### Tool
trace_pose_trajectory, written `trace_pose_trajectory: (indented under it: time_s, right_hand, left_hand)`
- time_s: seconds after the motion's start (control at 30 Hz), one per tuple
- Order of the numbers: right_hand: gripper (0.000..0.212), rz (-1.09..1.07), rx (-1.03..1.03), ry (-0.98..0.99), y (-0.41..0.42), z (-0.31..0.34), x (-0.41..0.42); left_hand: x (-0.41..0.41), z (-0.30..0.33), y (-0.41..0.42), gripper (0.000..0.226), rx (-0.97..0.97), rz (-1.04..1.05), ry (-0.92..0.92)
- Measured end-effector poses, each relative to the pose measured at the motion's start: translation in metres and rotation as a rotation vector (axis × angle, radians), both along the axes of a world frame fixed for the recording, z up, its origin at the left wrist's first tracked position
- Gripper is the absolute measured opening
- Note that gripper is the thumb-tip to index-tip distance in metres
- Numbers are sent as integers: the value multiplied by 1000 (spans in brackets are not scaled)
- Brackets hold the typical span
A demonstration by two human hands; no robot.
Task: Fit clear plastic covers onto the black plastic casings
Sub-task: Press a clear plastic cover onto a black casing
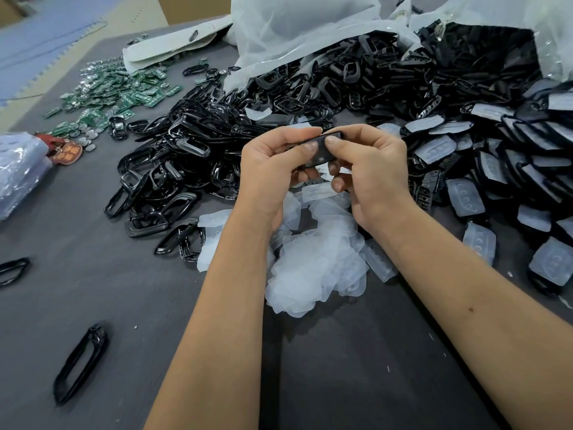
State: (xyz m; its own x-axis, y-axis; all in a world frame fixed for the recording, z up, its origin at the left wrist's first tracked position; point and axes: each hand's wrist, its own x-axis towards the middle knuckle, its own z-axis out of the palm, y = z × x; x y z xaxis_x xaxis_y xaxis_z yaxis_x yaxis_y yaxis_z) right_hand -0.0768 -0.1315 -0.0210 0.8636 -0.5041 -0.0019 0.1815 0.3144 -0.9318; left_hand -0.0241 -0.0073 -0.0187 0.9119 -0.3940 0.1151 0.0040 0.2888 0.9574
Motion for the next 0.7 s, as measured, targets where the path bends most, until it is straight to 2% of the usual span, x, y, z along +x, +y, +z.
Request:
trace_pose_trajectory:
  time_s: [0.27, 0.47, 0.7]
  right_hand:
    - [20, -9, -81, 8, 1, 0, 2]
    - [4, -30, -185, 1, 1, -3, 0]
    - [9, 0, -37, 19, -1, 0, 1]
  left_hand:
    - [1, 0, -2, 19, 48, 84, 30]
    - [0, 0, -2, 20, 26, 36, 19]
    - [-1, 0, -3, 19, 52, 55, 4]
